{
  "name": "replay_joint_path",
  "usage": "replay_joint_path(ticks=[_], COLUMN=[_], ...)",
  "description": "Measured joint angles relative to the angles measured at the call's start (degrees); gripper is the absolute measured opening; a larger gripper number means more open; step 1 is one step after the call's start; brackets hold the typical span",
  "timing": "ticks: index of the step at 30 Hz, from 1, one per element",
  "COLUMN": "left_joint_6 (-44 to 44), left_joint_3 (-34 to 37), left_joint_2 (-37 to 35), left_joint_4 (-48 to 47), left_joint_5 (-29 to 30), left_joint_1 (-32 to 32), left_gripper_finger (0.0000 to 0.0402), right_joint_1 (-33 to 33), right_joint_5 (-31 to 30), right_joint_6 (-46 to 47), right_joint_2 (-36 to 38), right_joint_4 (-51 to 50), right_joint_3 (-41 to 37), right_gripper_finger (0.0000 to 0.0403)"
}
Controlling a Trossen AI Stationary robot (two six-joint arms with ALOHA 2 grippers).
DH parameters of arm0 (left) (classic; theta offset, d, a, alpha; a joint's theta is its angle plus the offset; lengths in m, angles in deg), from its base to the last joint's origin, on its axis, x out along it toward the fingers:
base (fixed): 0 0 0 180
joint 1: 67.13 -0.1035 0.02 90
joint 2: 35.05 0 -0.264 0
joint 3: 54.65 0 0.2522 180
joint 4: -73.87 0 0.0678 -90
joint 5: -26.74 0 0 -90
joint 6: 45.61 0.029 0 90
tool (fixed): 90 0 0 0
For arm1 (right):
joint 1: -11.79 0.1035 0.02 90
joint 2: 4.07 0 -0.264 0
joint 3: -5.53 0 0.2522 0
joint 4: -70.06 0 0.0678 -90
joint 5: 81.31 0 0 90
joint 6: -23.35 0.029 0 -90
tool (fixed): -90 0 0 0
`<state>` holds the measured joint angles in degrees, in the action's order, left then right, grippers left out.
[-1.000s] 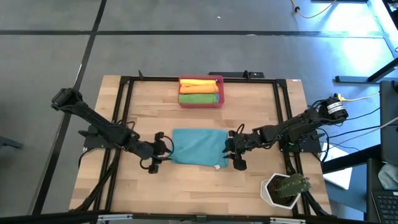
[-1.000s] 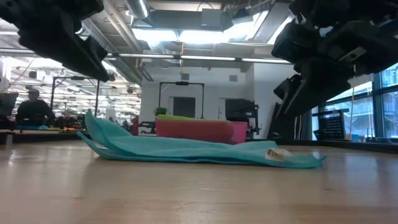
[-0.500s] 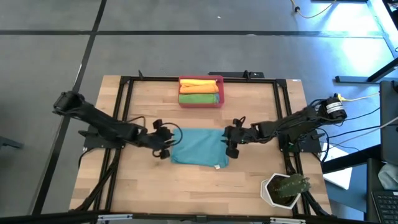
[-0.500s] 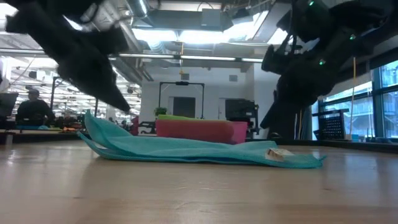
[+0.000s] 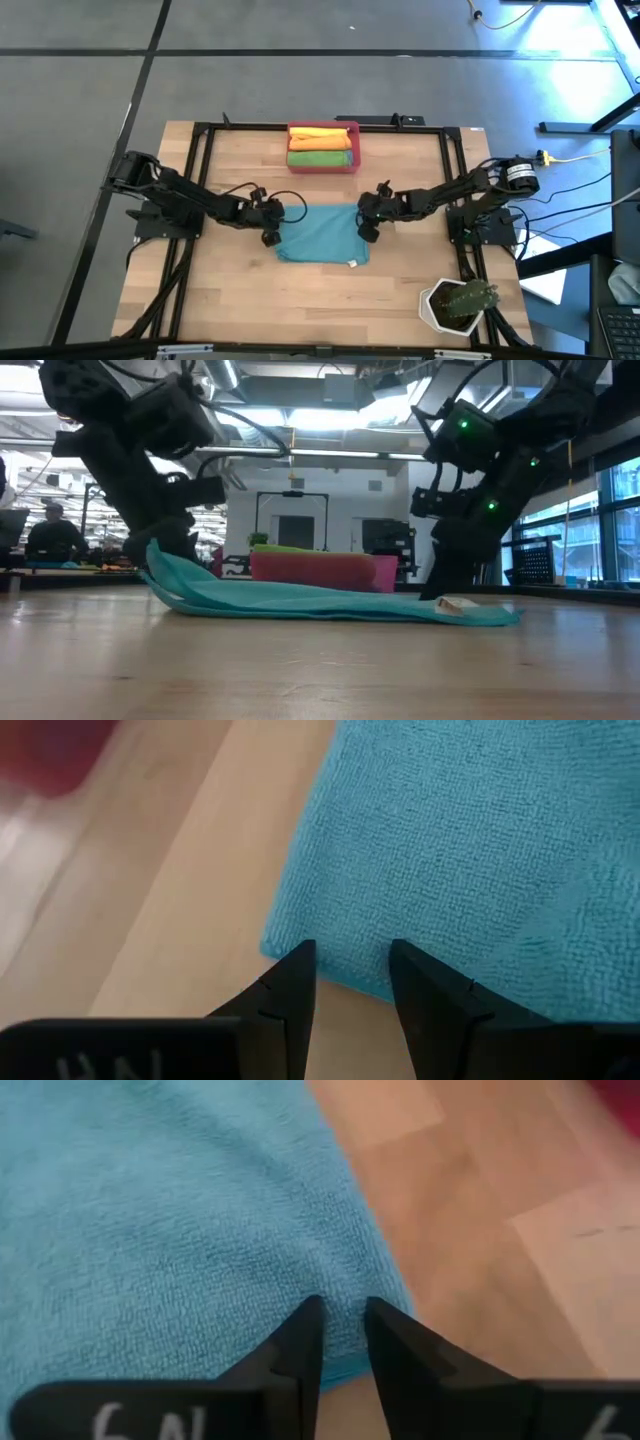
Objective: Roll microfiber towels into tight, uniform cylinder then place into a basket
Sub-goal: Fold the blue microfiber towel
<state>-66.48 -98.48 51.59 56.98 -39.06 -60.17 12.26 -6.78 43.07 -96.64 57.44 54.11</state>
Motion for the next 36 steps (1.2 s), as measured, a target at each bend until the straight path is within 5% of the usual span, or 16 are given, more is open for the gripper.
replay_joint_path(ticks=[12,18,26,31,36], left_joint_6=[-0.47,-0.23,18.23,16.74,13.69], left_joint_3=[0.18,0.18,-7.90,-10.87,-6.71], left_joint_2=[-9.58,-14.66,-20.47,-21.44,-17.97], left_joint_4=[-3.93,0.85,16.64,15.59,15.30], left_joint_5=[-0.01,0.01,-1.57,-5.61,-8.46], left_joint_1=[1.39,5.33,2.02,-1.98,-1.01], left_gripper_finger=[0.0119,0.0119,0.0119,0.0119,0.0119], right_joint_1=[-2.66,-1.11,-0.32,-0.12,1.47], right_joint_5=[-1.93,0.56,10.96,14.09,14.57], right_joint_6=[0.40,-0.27,-8.25,-9.58,-10.72], right_joint_2=[3.89,7.03,7.40,7.40,7.38], right_joint_4=[-3.46,-1.09,14.56,15.49,14.52], right_joint_3=[-0.09,-0.13,1.10,5.08,5.56], right_gripper_finger=[0.0080,0.0080,0.0080,0.0080,0.0080])
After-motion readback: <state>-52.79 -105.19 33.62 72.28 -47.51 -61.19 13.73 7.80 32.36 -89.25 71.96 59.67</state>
